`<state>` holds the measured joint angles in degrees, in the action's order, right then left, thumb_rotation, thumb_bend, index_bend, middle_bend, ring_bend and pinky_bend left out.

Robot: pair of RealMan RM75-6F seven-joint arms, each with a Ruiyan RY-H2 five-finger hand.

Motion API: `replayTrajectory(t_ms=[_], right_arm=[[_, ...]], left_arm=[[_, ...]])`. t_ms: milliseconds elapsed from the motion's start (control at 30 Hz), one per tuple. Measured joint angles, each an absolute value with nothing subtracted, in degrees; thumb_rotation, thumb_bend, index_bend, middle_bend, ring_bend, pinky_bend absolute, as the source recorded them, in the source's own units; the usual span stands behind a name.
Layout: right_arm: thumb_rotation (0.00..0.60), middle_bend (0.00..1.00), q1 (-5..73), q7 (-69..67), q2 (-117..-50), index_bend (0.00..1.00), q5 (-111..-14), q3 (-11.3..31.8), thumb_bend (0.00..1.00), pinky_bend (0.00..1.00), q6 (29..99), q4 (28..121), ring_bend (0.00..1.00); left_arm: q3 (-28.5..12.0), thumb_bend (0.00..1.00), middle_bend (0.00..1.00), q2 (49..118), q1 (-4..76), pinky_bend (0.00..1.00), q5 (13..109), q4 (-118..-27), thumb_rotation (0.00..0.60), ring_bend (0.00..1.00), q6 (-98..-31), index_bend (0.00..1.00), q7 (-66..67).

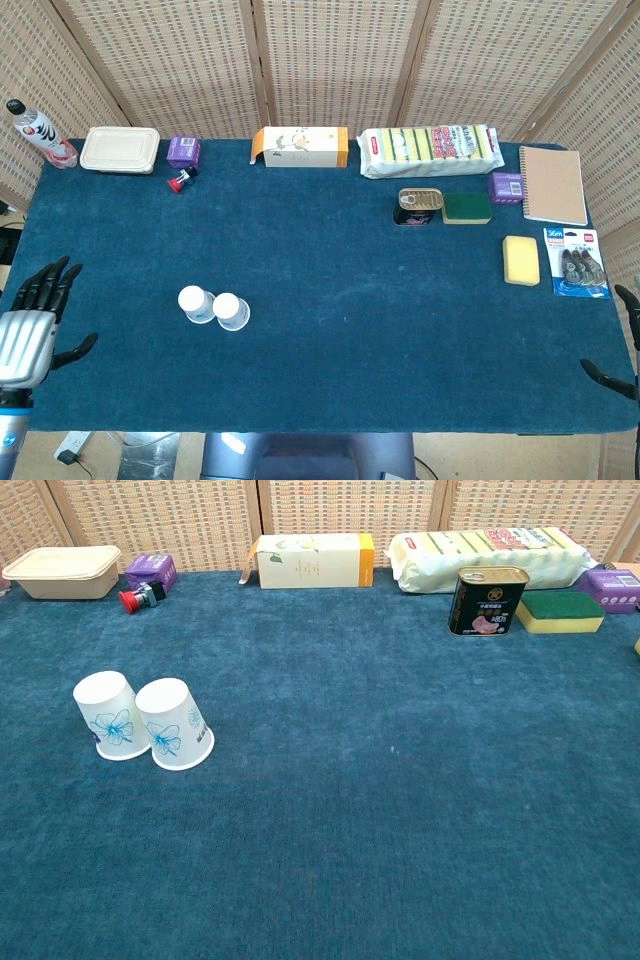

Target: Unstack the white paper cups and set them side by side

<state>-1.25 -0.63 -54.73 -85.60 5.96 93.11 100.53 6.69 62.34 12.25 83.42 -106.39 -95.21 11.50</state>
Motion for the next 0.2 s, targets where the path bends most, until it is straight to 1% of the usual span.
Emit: replayTrajectory(t_ms=[67, 200], right_arm=[[0.6, 0.0, -1.25, -0.2, -55.12, 0.08, -85.71, 6.05, 0.0, 0.0, 93.25, 100.23, 0.0], [0.6, 0.0, -1.17, -0.06, -55.23, 0.08, -85.7, 6.11, 0.0, 0.0, 93.14, 100.2, 0.0]], left_arm=[[7.33, 0.19, 0.0, 62.86, 10.46, 0.08, 84.63, -105.09, 0.6, 0.0, -96.02, 0.0, 10.02], [7.53, 0.19, 0.0, 62.78, 9.81, 0.08, 85.08, -104.45, 0.6, 0.0, -94.88, 0.0, 9.28]])
